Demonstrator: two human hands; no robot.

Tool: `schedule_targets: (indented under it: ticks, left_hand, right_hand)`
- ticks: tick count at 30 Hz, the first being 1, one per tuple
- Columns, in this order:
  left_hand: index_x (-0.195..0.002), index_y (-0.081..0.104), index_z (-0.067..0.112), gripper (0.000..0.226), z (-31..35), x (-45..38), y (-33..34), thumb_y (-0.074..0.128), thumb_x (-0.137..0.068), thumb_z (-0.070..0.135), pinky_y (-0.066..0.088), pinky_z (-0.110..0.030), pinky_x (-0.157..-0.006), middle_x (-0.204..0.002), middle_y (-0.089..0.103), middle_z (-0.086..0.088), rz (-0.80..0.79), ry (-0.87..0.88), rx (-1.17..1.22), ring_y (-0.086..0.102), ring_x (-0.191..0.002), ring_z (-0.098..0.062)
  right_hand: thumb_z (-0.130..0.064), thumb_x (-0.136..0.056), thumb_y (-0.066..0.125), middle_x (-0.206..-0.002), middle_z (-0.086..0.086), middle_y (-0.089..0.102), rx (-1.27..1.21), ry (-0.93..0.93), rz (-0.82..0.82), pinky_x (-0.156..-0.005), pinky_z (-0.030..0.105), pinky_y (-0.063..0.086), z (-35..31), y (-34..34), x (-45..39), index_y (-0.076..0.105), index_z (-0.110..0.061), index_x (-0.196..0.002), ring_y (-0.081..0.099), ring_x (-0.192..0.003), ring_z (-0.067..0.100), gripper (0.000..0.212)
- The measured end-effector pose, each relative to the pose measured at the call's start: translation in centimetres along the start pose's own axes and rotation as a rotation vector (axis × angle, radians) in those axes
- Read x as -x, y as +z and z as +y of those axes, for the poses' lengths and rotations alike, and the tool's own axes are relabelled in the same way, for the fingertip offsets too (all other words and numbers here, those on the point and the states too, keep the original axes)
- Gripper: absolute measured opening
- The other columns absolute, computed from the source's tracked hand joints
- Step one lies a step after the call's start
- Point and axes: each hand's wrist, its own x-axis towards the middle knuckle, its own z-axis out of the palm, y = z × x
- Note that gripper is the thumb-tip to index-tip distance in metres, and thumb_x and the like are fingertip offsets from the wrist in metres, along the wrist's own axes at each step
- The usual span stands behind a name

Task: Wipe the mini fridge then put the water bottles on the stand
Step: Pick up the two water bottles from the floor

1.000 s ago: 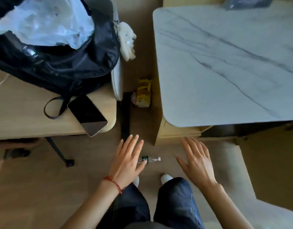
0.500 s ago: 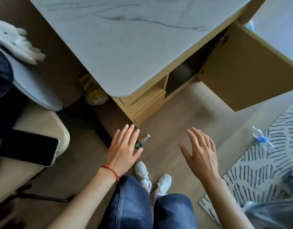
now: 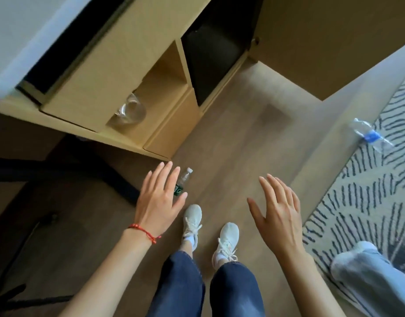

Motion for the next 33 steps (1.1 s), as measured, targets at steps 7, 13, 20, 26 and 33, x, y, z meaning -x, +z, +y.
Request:
schedule_targets:
  ticks: [7, 13, 20, 26, 33]
  left_hand:
    - [-0.127, 0.051, 0.003, 0.057, -2.9, -4.9, 12.4, 0.038, -0.084, 0.038, 0.035, -0.050, -0.100, -0.131, 0.054, -0.019, -0.062, 0.047, -0.002, 0.048, -0.124, -0.035]
    - [-0.125, 0.052, 0.000, 0.058, -7.8, -8.9, 23.8, 0.038, -0.083, 0.037, 0.042, -0.055, -0.096, -0.129, 0.055, -0.021, -0.141, 0.058, -0.007, 0.051, -0.120, -0.038]
    - [-0.127, 0.051, 0.002, 0.060, -14.0, -11.5, 36.0, 0.035, -0.083, 0.039, 0.041, -0.048, -0.097, -0.130, 0.055, -0.019, -0.251, 0.027, -0.038, 0.051, -0.121, -0.035]
    - [-0.135, 0.041, 0.001, 0.063, -17.9, -11.5, 44.2, 0.053, -0.083, 0.035, 0.036, -0.047, -0.102, -0.138, 0.045, -0.022, -0.355, -0.171, 0.097, 0.042, -0.127, -0.038]
    - [-0.136, 0.038, 0.005, 0.080, -19.1, -12.3, 49.2, 0.075, -0.072, 0.034, 0.038, -0.040, -0.099, -0.137, 0.044, -0.019, -0.296, -0.579, 0.334, 0.042, -0.124, -0.033]
  right_hand:
    - [-0.039, -0.085, 0.045, -0.126, 0.017, 0.057, -0.003, 0.119, 0.004, -0.100, 0.040, 0.031, 4.1, 11.9, -1.7, 0.051, -0.007, -0.123, 0.050, -0.118, 0.031, 0.050]
    - [-0.038, -0.085, 0.047, -0.127, 0.017, 0.056, -0.012, 0.121, -0.015, -0.100, 0.044, 0.035, 7.0, 22.6, -3.0, 0.051, -0.007, -0.124, 0.048, -0.118, 0.032, 0.049]
    - [-0.039, -0.087, 0.044, -0.129, 0.018, 0.055, 0.002, 0.017, -0.064, -0.101, 0.042, 0.030, 9.0, 34.1, -4.3, 0.052, -0.007, -0.123, 0.049, -0.120, 0.033, 0.049]
    - [-0.040, -0.087, 0.044, -0.129, 0.017, 0.055, 0.002, -0.029, -0.127, -0.101, 0.043, 0.032, 9.9, 40.2, -4.3, 0.052, -0.008, -0.124, 0.049, -0.121, 0.033, 0.050]
    - [-0.041, -0.088, 0.042, -0.131, 0.016, 0.054, -0.001, -0.083, -0.177, -0.102, 0.043, 0.033, 11.5, 43.9, -4.3, 0.052, -0.008, -0.126, 0.049, -0.122, 0.032, 0.051]
